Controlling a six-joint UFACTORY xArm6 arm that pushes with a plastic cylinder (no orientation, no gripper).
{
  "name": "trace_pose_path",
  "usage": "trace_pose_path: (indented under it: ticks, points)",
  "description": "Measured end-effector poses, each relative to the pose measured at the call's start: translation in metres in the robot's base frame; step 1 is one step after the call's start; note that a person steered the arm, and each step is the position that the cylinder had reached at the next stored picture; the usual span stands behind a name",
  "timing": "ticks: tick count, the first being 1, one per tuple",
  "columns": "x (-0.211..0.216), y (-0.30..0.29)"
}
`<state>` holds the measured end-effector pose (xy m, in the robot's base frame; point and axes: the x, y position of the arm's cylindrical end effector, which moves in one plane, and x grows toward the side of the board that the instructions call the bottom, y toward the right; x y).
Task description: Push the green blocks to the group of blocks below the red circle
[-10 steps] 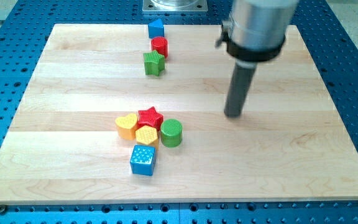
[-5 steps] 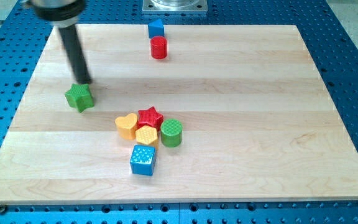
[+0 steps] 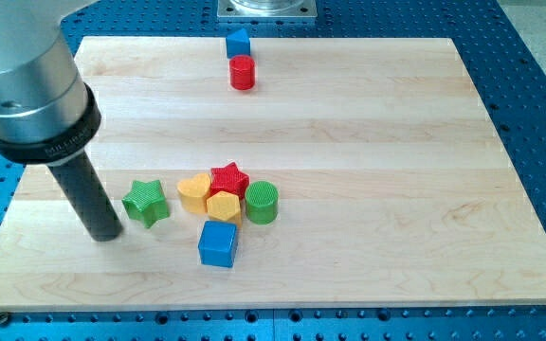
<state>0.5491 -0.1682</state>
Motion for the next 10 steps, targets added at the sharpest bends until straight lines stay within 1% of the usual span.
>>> trace_pose_path:
  ticks: [1, 2, 3, 5, 6, 7, 9, 10]
  points:
    - [-0.015, -0.045]
    - [-0.037, -0.033]
    - [-0.043, 0.005]
    - [-0.009, 0.031]
    - [-0.004, 0.029]
    - [-0.017, -0.050]
    - [-0.188, -0.038]
    - [-0.252, -0.021]
